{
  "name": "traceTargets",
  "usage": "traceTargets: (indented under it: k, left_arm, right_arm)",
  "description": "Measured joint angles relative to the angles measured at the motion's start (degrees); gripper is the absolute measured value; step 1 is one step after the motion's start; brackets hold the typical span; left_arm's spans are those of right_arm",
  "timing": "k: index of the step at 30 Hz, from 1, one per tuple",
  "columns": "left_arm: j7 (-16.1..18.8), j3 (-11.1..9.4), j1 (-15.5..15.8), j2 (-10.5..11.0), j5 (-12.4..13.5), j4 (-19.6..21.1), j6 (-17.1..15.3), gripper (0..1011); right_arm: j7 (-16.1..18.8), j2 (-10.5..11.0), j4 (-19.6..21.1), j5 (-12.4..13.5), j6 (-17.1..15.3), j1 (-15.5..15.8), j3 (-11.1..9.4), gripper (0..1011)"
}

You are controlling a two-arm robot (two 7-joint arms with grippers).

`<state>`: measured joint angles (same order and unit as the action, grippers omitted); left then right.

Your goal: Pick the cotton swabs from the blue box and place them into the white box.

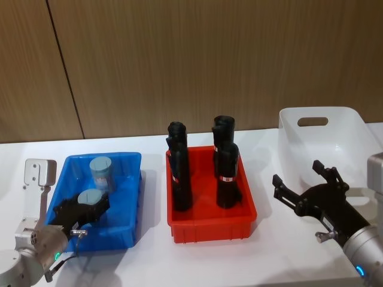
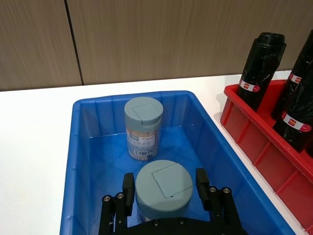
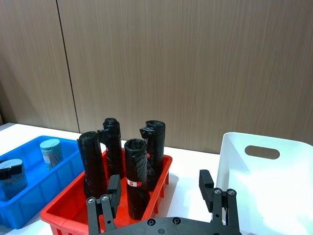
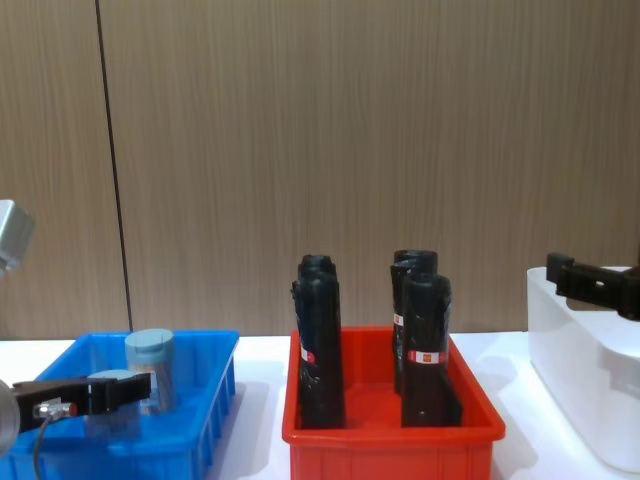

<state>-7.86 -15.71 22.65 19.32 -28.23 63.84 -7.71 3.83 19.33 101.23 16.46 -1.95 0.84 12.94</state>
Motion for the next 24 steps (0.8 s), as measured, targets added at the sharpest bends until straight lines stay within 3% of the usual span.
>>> traceTargets:
  k: [6,15,24]
  left_arm:
    - [-0.5,0.0,0.5,-0.3,0.1,-0.9,0.3,671]
    - [-1.2,0.1,0.9,-0.5,0.1,-1.6,0.7,670]
    - [-1.2,0.2,0.4,-0.2,1.4,1.3,1.5,670]
  right_arm:
    - [0.0,0.0,0.0,0.0,0.0,0.0,0.0,1001]
    - [0.0,0.0,0.0,0.0,0.0,0.0,0.0,1001]
    - [0.0,0.0,0.0,0.0,0.0,0.0,0.0,1001]
